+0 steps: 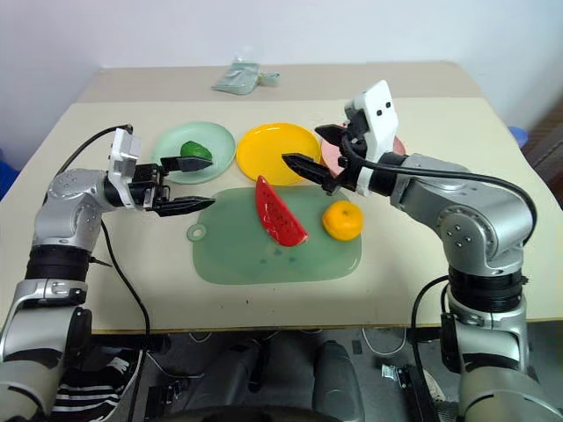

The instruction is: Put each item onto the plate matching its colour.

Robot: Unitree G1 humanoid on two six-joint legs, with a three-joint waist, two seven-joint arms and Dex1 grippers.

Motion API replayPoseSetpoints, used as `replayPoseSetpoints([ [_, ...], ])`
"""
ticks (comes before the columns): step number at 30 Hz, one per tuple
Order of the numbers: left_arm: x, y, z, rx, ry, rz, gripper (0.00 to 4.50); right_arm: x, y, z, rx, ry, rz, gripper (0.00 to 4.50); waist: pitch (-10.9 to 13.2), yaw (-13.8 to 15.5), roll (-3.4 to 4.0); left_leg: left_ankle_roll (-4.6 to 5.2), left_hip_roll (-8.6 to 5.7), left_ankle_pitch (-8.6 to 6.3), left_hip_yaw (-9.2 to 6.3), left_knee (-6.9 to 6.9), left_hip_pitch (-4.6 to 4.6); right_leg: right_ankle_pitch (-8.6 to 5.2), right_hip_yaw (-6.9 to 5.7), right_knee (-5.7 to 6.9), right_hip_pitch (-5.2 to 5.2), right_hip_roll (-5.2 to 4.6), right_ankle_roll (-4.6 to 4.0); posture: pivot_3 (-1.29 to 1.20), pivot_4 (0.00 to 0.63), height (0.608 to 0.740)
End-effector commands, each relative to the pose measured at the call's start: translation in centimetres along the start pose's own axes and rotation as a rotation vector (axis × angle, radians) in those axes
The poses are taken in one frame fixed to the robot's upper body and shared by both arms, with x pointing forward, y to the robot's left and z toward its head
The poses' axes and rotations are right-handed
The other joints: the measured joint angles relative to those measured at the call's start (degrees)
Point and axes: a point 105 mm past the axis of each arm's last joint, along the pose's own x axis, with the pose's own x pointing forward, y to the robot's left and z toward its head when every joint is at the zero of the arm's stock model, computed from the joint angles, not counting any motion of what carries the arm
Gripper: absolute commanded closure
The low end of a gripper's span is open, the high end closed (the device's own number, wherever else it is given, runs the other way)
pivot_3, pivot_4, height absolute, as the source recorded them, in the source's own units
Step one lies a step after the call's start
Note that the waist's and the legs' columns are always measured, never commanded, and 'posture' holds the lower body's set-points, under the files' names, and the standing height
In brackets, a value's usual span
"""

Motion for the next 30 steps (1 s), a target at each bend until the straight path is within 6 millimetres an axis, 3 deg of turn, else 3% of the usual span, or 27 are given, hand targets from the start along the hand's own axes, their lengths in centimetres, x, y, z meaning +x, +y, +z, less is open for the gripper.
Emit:
replayPoseSetpoints([
  [1,-0.4,0.0,0.9,0.033,-0.018,0.007,0.03,0.0,0.7,1.1,-0.083,-0.032,0.009,0.00,0.0,0.1,0.00,0.00,0.00,0.00,0.01,0.00,0.00,0.00,0.00,0.00,0.00,0.00,0.00,0.00,0.150,0.740],
  [4,-0.6,-0.4,0.8,0.007,-0.011,-0.014,0.03,0.4,1.0,0.3,-0.081,0.041,0.022,0.00,0.0,0.1,0.00,0.00,-0.03,0.00,0.02,0.00,0.00,0.00,0.00,-0.01,0.01,-0.03,0.01,0.00,0.150,0.740],
  [7,-0.8,-1.0,0.6,0.008,0.010,-0.046,0.03,1.6,2.6,-0.1,-0.081,0.105,0.066,0.00,0.0,-0.2,0.01,0.00,-0.02,0.00,0.03,-0.01,0.00,0.00,0.02,0.01,-0.04,-0.01,0.00,0.00,0.150,0.740],
  [15,-0.9,-1.3,0.2,0.021,0.037,-0.054,0.03,4.1,2.9,-2.5,-0.020,0.300,0.016,0.00,0.0,0.1,0.01,-0.01,0.07,0.00,0.02,-0.04,-0.01,0.02,0.07,0.00,-0.06,0.10,-0.06,0.00,0.150,0.740],
  [20,-0.9,-1.3,0.0,0.025,0.032,-0.040,0.03,4.2,2.4,-5.3,-0.001,0.431,-0.020,0.00,0.0,0.1,0.01,-0.02,0.06,0.01,0.01,-0.08,-0.03,0.03,0.07,0.01,-0.11,0.11,-0.06,0.00,0.150,0.740],
  [30,-0.9,-1.3,0.0,0.030,0.026,-0.017,0.03,4.4,2.2,-7.0,0.013,0.500,-0.038,0.00,0.0,-0.1,0.01,-0.04,0.10,0.02,0.02,-0.08,-0.03,0.04,0.09,0.02,-0.13,0.18,-0.07,0.00,0.150,0.740],
])
